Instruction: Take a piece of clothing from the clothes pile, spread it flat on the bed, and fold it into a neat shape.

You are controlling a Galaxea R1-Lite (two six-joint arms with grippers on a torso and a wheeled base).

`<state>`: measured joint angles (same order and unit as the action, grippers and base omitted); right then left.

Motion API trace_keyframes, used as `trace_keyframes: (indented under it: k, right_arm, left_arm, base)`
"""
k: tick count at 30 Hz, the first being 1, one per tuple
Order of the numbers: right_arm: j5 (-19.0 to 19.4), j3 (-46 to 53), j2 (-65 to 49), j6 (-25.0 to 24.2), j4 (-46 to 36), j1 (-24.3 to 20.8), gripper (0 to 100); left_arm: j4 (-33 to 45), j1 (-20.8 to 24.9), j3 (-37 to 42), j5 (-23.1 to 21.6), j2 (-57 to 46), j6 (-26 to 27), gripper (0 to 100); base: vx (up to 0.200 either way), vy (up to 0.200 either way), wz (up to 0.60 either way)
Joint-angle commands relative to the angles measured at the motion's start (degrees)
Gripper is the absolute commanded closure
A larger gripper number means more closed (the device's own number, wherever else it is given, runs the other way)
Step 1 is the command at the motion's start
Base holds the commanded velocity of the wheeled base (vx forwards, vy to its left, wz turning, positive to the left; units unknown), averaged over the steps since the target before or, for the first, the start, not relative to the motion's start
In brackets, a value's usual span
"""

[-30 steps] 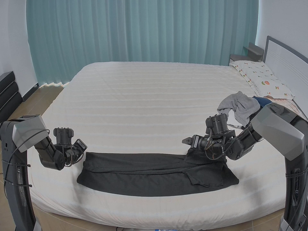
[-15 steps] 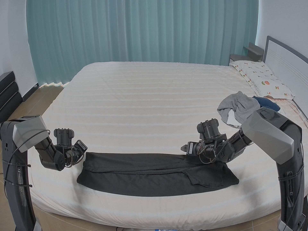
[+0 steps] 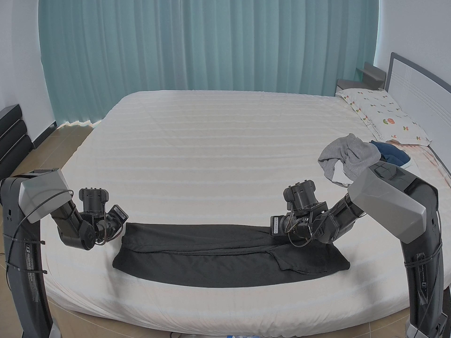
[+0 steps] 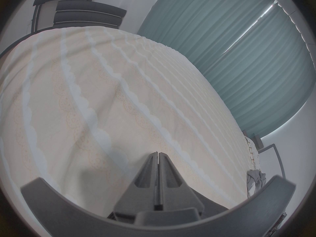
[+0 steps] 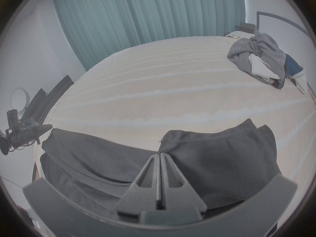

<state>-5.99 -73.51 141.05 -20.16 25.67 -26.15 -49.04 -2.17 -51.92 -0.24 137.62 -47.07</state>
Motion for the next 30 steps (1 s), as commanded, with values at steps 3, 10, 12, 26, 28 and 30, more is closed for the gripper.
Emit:
trace_keyframes:
  k: [3,10,12,26,28,30]
  right_arm:
    - [0.1,1.6,-2.2,-0.3,0.4,-0.9,100]
    - [0.3,3.4,-3.2,-0.5,0.5,-1.7,100]
    - [0.3,3.5,-3.1,-0.7,0.5,-1.8,100]
    - [0.7,4.2,-4.2,-5.0,0.3,-1.9,0]
    - [0.7,4.0,-5.5,-7.8,-0.4,-1.1,0]
    - [0.9,5.0,-7.3,-9.0,-0.4,0.6,0]
  left_arm:
    - [0.0,0.0,0.1,0.0,0.0,0.0,100]
    - [0.4,0.0,0.0,0.0,0.0,0.0,100]
    - [0.4,0.0,0.0,0.0,-0.1,0.0,100]
    - [0.7,-0.4,0.2,-1.1,-0.5,-0.4,100]
    - [0.7,-0.4,0.5,-1.1,-0.6,-0.3,100]
    - [0.6,-0.4,1.1,-1.4,-0.8,-0.1,100]
  base:
    - [0.000,0.000,0.00]
    - [0.000,0.000,0.00]
    - [0.000,0.000,0.00]
    - [0.000,0.000,0.00]
    - [0.000,0.000,0.00]
    - [0.000,0.000,0.00]
